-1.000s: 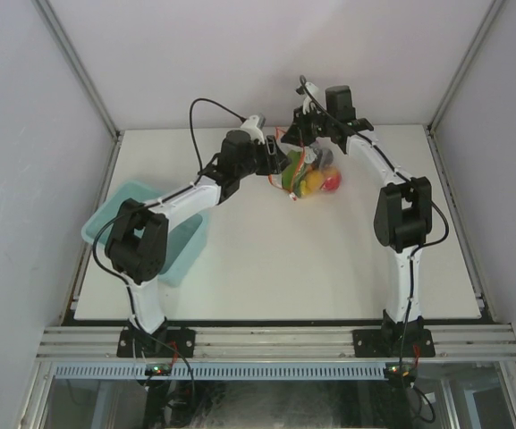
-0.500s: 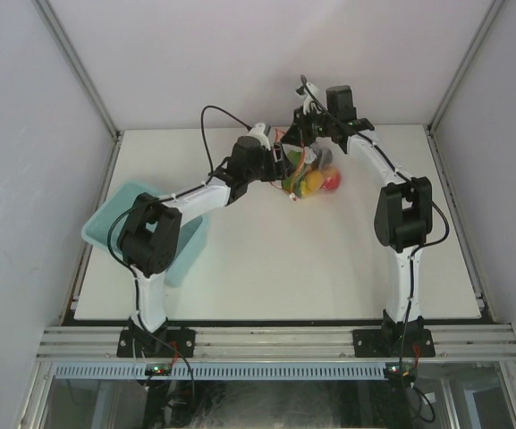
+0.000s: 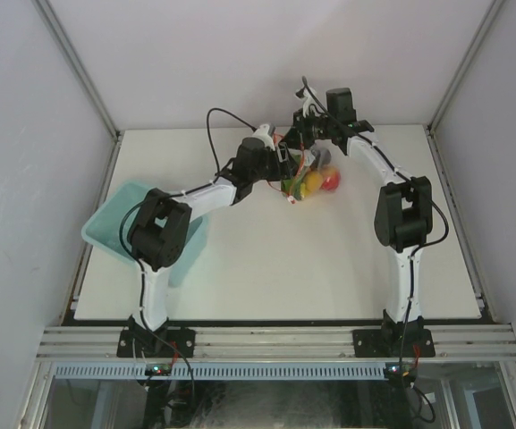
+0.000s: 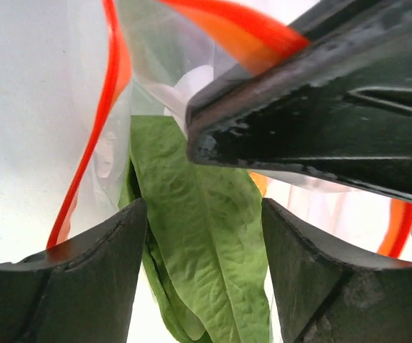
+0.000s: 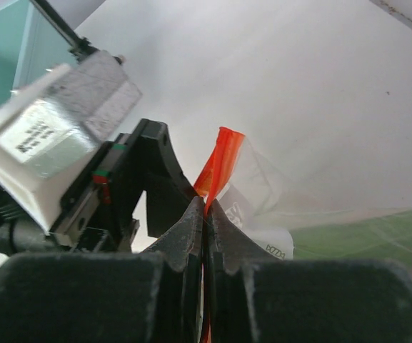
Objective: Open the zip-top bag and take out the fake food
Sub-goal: Pick up the fake vegetable from the zipper food storage bag.
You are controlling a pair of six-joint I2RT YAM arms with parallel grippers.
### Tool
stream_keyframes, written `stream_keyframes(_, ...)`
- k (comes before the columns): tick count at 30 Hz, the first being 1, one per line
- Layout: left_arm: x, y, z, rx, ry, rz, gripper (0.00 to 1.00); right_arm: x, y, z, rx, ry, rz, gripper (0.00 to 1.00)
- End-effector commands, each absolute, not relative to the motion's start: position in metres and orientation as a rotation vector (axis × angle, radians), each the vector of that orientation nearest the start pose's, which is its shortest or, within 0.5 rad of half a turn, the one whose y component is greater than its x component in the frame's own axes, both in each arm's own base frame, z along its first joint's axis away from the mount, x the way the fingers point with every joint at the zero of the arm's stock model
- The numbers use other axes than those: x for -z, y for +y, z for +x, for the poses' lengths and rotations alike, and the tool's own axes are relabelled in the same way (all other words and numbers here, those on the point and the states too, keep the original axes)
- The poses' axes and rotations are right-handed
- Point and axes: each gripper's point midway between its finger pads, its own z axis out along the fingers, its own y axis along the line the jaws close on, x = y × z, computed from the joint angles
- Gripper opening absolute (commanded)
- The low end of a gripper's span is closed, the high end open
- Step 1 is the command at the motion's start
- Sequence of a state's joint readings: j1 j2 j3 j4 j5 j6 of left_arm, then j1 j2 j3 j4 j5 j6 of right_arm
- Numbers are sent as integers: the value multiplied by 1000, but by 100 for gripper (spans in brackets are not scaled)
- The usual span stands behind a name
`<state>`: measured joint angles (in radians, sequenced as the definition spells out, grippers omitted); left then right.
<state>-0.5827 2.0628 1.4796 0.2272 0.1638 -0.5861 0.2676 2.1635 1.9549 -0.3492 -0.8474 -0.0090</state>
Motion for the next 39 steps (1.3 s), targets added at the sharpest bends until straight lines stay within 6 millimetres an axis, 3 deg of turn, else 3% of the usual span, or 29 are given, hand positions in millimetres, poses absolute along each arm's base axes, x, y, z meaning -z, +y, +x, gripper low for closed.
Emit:
stream_keyframes(1,-168,-390,475,984,1961,112,69,-247,279,498,-1082,1794,-840,0)
stream_keyframes(5,-161,-389,473,941,1979,93,73,-248,279,496,-1091,1791,-840,0)
stream_keyframes(10,-154,-368,477,807,1980,55,76,-247,278,497,-1093,1793,-839,0)
stream_keyframes(13,-153,-365,477,779,1983,79,77,-247,277,497,-1096,1794,-837,0)
stream_keyframes(23,-170,-355,469,736,1947,140,82,-246,277,497,-1098,1794,-836,0)
stream_keyframes(39,-138,-379,470,849,2015,165,80,-246,279,495,-1112,1789,-845,0)
